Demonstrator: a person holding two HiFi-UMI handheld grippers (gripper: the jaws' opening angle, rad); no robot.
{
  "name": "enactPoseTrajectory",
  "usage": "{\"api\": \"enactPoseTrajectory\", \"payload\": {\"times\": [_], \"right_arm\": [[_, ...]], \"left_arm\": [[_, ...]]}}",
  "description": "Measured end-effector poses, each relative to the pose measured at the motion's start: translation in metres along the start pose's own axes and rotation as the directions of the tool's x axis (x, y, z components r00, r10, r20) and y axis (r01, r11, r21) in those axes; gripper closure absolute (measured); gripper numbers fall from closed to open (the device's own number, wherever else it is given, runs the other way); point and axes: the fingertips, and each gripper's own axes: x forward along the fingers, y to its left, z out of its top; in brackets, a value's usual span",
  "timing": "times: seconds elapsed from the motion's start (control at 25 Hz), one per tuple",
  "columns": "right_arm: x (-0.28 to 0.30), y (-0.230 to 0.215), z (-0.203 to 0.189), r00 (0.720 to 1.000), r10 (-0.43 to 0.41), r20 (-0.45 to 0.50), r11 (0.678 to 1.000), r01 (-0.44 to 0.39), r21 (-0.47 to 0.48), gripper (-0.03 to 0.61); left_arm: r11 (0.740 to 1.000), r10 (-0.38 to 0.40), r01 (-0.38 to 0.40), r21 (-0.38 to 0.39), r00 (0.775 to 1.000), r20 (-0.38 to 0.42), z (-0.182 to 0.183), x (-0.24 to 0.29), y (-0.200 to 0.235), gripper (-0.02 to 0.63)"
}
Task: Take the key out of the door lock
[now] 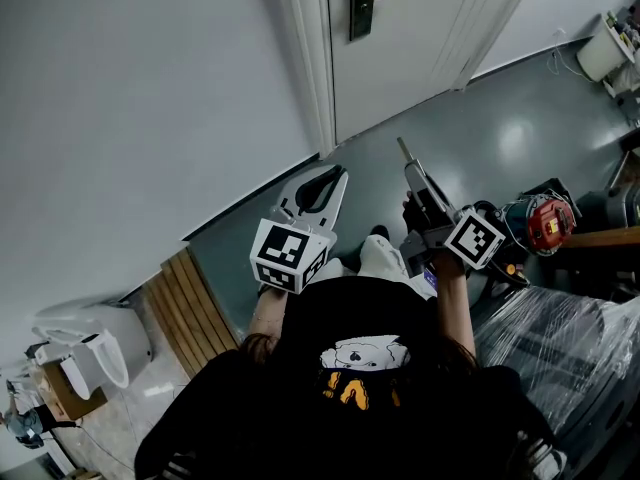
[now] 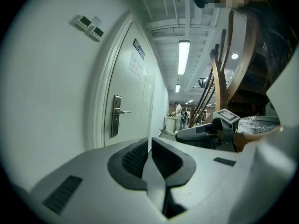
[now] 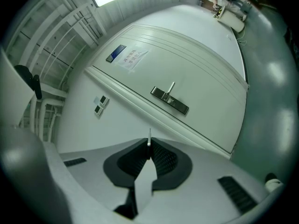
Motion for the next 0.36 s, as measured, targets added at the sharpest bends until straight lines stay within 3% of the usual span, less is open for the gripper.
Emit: {"api": "enactPoseTrajectory", "payload": {"times": [0.36], "right_arm": [[-0.0117, 0.0025, -0.0042, 1.000, 0.000, 0.007, 1.000, 0.000, -0.004, 0.558]], "left_arm": [[1.000, 0.000, 0.000, -0.005, 1.000, 0.011, -0.0008, -0.0056, -0.0053, 0.598]]}}
